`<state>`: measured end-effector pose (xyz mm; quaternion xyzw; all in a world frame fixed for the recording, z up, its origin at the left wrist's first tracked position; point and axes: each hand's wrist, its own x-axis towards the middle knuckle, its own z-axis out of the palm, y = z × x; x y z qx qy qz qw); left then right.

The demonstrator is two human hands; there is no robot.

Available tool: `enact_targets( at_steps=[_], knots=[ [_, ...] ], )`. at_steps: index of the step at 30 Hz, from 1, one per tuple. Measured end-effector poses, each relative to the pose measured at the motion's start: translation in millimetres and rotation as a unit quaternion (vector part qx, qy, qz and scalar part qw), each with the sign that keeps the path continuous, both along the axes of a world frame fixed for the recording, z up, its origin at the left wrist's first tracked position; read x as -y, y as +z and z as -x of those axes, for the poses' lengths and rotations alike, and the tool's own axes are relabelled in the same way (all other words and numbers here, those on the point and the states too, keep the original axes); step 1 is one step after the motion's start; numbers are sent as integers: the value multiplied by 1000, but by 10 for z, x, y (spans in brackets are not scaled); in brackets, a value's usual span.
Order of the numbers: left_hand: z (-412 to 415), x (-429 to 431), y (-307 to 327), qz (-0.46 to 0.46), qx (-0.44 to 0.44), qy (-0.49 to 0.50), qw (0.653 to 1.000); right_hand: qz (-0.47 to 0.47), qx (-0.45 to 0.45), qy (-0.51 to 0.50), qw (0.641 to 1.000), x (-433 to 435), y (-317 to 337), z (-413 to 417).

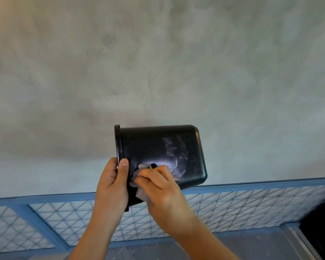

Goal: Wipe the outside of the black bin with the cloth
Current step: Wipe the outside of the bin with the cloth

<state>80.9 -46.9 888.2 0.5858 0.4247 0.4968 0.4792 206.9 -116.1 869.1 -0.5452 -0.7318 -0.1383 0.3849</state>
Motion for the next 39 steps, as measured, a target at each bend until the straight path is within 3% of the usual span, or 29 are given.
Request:
enact_targets(
  at_steps=[5,10,14,17,24,28,31,33,37,39],
  knots=[
    [-248,27,-17,22,19,37,999,27,-16,-27,999,-197,163,-401],
    [-447,118,37,31,24,67,997,-12,-49,-71,996,-466,398,-589],
    [-472,92,25,33,45,68,996,0,26,26,999,-232,112,-397],
    [-465,69,25,61,43,73,994,50,22,58,997,-33,-59,-404],
    [-531,64,91,113,57,53,991,-4,-59,-57,997,-459,322,-741],
    [-507,-25,156,103,72,72,989,18,32,25,999,-247,106,-479],
    [-468,-77,130,100,62,80,990,57,33,72,995,-78,-2,-418],
    [-473,-74,129,88,52,75,992,45,32,34,998,-205,108,-545],
    [-525,-22,172,83,45,60,994,-17,-59,-67,996,-551,410,-792],
    [-537,6,214,91,66,56,992,-33,-28,-54,998,-502,416,-693]
  ],
)
